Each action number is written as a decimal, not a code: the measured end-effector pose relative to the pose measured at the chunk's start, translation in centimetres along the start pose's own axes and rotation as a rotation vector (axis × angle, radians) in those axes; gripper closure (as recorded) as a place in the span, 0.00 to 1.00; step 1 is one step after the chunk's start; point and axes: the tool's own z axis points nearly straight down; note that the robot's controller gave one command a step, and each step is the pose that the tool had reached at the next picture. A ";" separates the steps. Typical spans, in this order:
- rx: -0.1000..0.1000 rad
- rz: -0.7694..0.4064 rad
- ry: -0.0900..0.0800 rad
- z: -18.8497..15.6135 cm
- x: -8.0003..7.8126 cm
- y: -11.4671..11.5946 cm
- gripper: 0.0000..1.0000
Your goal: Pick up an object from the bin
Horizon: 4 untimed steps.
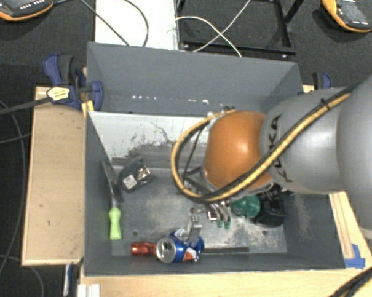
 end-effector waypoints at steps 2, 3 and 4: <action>-0.002 -0.386 -0.017 5.5 1.5 0.5 0.00; -0.001 -0.397 -0.011 -1.7 2.7 2.6 0.00; -0.002 -0.484 -0.017 2.9 2.6 2.9 0.00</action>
Offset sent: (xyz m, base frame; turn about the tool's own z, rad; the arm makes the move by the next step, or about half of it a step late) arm -0.0204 0.0032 -0.0587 -0.3875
